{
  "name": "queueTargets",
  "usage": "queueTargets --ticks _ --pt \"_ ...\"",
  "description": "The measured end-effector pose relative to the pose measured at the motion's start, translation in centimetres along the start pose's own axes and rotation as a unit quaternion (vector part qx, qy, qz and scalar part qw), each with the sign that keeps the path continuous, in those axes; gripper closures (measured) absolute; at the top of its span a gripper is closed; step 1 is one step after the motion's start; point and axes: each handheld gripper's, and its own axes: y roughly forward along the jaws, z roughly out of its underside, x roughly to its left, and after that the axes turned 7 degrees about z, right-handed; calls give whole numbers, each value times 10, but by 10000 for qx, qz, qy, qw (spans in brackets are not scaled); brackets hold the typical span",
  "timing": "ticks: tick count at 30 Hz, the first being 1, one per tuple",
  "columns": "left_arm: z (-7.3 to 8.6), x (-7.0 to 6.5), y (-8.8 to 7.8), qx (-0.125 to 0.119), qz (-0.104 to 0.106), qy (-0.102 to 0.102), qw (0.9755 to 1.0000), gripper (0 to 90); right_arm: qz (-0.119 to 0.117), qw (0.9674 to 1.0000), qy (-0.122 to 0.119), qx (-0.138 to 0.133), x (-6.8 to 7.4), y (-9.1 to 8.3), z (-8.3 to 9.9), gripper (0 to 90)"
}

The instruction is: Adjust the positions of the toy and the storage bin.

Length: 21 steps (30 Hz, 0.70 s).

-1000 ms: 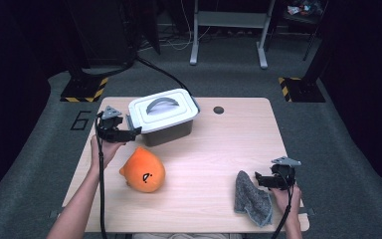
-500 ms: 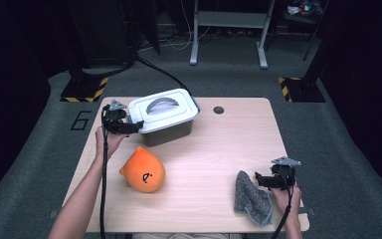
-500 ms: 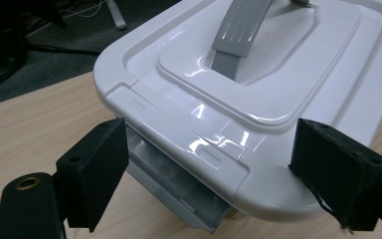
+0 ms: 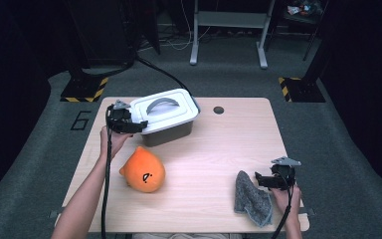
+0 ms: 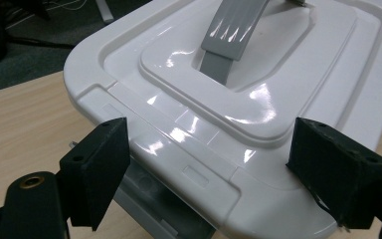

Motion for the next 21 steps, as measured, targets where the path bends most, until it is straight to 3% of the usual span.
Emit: queueTargets --ticks 21 --pt "-10 -12 10 159 34 50 9999 163 1 10000 1 0 0 0 0 51"
